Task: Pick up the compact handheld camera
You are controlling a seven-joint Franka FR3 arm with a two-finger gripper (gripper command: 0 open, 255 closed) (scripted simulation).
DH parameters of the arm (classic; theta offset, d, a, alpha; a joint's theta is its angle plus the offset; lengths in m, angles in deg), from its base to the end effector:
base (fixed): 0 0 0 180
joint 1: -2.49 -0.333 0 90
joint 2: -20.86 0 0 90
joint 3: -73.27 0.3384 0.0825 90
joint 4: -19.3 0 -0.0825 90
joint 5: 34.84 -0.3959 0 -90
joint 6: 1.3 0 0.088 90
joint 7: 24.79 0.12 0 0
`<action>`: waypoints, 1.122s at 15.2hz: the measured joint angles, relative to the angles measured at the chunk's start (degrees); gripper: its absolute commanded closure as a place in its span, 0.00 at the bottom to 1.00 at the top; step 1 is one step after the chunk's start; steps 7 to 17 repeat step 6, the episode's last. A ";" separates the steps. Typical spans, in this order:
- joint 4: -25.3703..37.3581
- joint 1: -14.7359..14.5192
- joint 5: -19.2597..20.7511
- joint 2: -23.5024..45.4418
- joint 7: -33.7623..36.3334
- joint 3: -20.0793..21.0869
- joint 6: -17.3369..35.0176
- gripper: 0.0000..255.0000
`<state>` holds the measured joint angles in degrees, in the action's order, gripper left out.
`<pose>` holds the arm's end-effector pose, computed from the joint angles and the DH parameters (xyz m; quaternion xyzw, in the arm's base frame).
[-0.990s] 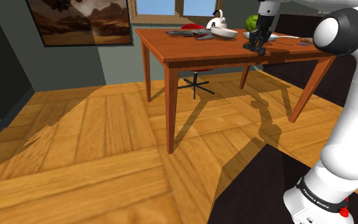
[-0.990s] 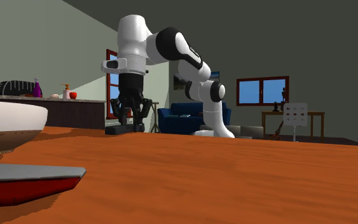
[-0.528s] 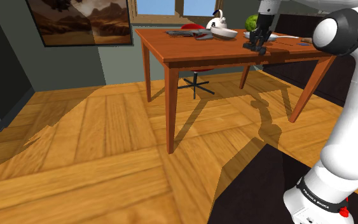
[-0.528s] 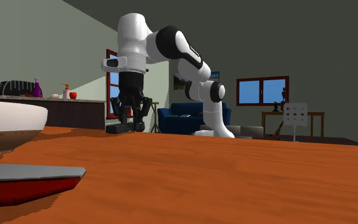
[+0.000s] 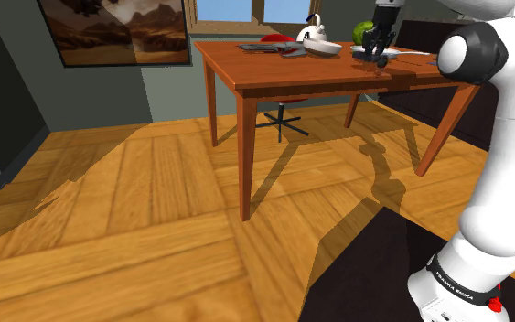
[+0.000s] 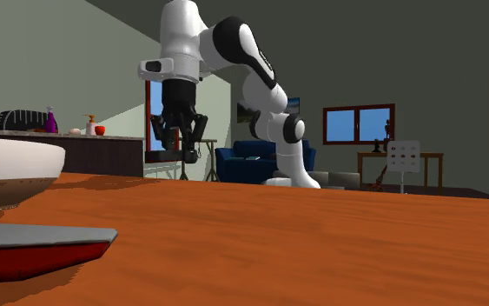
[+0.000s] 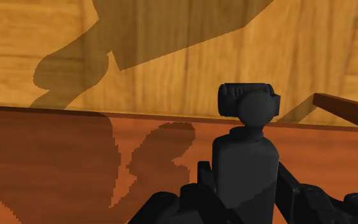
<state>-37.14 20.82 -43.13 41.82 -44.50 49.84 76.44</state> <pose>0.5368 -0.3648 0.6800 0.9867 -0.1618 0.0131 0.0086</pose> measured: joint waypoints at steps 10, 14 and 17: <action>17.51 4.43 -3.32 7.69 0.03 0.55 -9.83 1.00; 17.51 4.43 -3.32 7.69 0.03 0.55 -9.83 1.00; 17.51 4.43 -3.32 7.69 0.03 0.55 -9.83 1.00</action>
